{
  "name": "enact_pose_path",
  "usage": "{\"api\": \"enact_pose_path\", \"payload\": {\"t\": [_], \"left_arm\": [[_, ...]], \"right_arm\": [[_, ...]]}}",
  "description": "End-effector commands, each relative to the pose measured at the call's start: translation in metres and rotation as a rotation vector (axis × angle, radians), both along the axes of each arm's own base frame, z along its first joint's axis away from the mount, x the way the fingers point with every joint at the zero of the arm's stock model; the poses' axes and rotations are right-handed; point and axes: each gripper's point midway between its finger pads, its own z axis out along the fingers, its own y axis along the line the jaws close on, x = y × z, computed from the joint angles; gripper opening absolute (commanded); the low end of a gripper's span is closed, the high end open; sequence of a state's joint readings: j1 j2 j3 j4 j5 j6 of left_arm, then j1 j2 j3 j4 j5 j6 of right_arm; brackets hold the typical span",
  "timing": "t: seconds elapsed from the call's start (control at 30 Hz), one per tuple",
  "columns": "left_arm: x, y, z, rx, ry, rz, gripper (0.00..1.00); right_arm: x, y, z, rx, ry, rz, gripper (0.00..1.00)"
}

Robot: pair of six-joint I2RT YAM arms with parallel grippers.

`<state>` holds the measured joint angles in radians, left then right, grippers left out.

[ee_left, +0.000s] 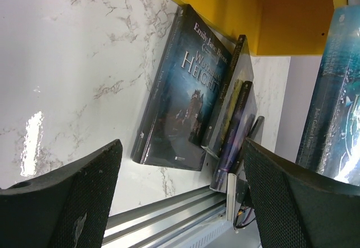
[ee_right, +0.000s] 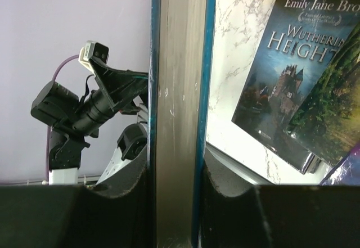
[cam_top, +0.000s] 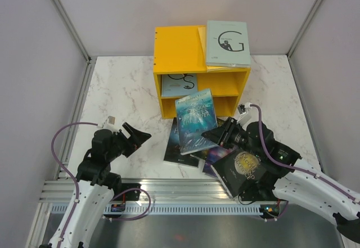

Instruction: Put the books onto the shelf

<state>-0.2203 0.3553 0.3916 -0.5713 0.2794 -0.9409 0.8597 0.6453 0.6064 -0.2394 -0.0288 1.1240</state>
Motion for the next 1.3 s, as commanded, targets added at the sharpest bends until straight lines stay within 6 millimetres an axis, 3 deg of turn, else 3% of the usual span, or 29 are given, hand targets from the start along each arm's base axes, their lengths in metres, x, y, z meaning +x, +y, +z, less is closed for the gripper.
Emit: {"api": "enact_pose_path", "payload": {"t": [0.0,0.13,0.27,0.43,0.57,0.77,1.0,1.07,1.2,1.27], "left_arm": [[0.002,-0.002,0.005,0.000,-0.035,-0.021,0.89],[0.000,-0.003,0.005,-0.011,-0.037,-0.024,0.89],[-0.001,-0.003,0.004,-0.010,-0.038,-0.027,0.89],[0.000,-0.003,0.003,-0.006,-0.036,-0.027,0.89],[0.000,-0.003,0.002,-0.003,-0.036,-0.027,0.89],[0.002,-0.004,-0.002,-0.003,-0.034,-0.032,0.89],[0.003,-0.004,-0.008,-0.003,-0.026,-0.033,0.89],[0.003,-0.005,-0.008,-0.005,-0.027,-0.037,0.89],[0.004,-0.006,-0.011,-0.006,-0.021,-0.042,0.89],[0.004,-0.007,-0.011,-0.010,-0.024,-0.042,0.89]], "right_arm": [[0.017,0.005,0.117,0.232,-0.247,-0.035,0.00],[0.037,0.008,0.133,0.259,-0.277,-0.055,0.00],[0.054,0.007,0.139,0.320,-0.273,-0.054,0.00],[0.073,0.009,0.134,0.363,-0.243,-0.042,0.00],[0.088,0.010,0.147,0.415,-0.270,-0.039,0.00],[0.120,0.033,0.140,0.359,-0.252,-0.006,0.00],[0.162,0.043,0.095,0.263,-0.188,-0.090,0.01],[0.169,0.044,0.089,0.251,-0.184,-0.101,0.09],[0.175,0.052,0.060,0.211,-0.123,-0.081,0.52],[0.174,0.052,0.048,0.199,-0.099,-0.075,0.58]]}}
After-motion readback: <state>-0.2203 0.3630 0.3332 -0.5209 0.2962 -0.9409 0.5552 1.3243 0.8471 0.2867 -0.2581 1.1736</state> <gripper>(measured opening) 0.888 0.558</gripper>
